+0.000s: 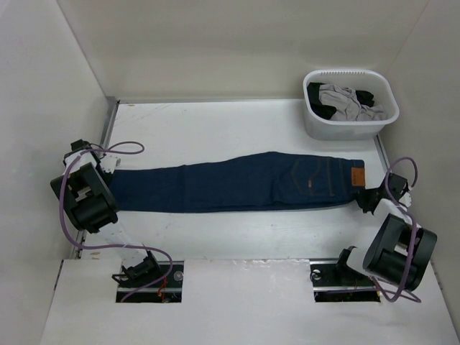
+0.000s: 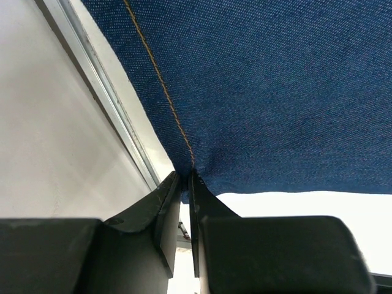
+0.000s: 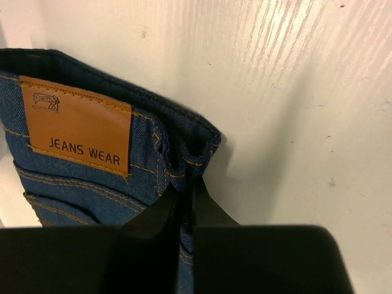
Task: Fold and stack the trousers
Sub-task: Fold the trousers
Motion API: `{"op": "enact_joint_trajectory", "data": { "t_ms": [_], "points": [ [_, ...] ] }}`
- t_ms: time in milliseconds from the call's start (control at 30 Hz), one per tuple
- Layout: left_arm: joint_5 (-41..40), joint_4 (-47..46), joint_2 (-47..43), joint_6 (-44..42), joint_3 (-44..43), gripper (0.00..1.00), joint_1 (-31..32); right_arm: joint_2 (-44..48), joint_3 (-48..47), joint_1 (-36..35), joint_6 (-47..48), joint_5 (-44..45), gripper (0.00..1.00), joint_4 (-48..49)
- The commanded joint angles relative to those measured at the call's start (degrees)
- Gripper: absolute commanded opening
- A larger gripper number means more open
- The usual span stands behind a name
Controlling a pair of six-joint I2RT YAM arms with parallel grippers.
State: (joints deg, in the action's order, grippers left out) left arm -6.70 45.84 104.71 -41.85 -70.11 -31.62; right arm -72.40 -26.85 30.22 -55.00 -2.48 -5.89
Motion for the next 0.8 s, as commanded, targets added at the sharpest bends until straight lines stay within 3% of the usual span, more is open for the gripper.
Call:
{"op": "enact_joint_trajectory", "data": {
  "t_ms": [0, 167, 333, 433, 633, 767],
  "points": [
    [-0.7, -0.3, -3.1, -1.0, -1.1, 0.10, -0.5, 6.5, -3.2, 1.9, 5.2, 3.5, 0.00, -1.0],
    [0.0, 0.2, -5.3, -0.5, -0.8, 0.18, 2.2, 14.8, -12.9, -2.0, 22.5, 14.4, 0.00, -10.5],
    [0.7, 2.4, -6.4, 0.5, -1.3, 0.38, 6.0, 18.0, -21.2, -20.9, 39.1, 21.2, 0.00, -9.1],
    [2.9, 2.2, -5.9, 2.2, -2.3, 0.41, 7.3, 18.0, -28.0, -34.2, 44.6, 24.0, 0.00, -12.6],
    [6.6, 1.7, -0.4, 7.0, -4.2, 0.42, 10.9, 10.8, -33.4, -66.3, 38.2, 38.1, 0.00, -16.3],
    [5.1, -0.7, 2.0, 8.4, -4.2, 0.41, 10.9, 0.8, -38.4, -79.5, 28.1, 43.4, 0.00, -16.3]
  ]
}}
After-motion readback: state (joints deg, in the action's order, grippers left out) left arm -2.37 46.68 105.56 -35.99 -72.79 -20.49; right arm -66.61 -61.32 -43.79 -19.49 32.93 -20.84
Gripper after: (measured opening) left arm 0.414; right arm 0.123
